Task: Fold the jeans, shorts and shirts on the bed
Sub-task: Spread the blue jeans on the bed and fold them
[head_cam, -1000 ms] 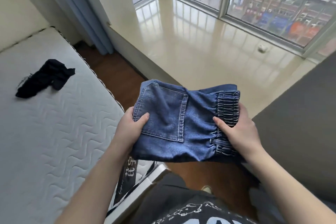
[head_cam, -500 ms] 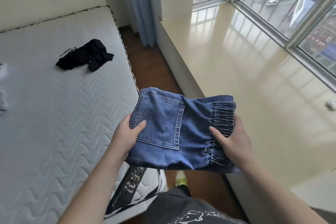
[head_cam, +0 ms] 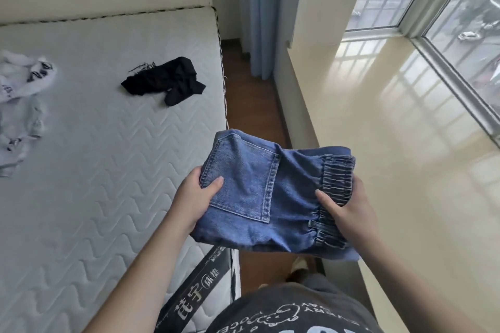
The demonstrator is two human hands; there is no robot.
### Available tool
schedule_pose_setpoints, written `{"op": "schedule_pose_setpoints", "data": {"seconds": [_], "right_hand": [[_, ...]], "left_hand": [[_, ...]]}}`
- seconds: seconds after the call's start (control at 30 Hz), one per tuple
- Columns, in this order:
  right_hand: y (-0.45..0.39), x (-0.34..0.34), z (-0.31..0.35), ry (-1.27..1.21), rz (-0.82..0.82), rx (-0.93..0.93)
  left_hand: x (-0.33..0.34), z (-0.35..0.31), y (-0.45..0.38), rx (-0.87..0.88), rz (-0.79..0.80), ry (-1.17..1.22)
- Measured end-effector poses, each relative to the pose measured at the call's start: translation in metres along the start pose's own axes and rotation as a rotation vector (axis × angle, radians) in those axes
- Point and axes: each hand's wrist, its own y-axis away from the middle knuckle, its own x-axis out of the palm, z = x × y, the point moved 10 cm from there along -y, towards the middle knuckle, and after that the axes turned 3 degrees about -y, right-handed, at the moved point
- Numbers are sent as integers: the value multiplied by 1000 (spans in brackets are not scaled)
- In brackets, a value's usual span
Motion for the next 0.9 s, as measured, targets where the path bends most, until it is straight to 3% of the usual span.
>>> {"op": "schedule_pose_setpoints", "data": {"seconds": [0.47, 0.63, 0.9], "right_hand": [[-176, 67, 22, -13, 255, -69], [-206, 126, 47, 4, 389, -70], [-241, 256, 82, -2, 546, 5]], "left_hand": [[-2, -10, -88, -164, -219, 10], [-41, 4, -105, -230, -309, 10], [-126, 60, -161, -314, -274, 27]]}}
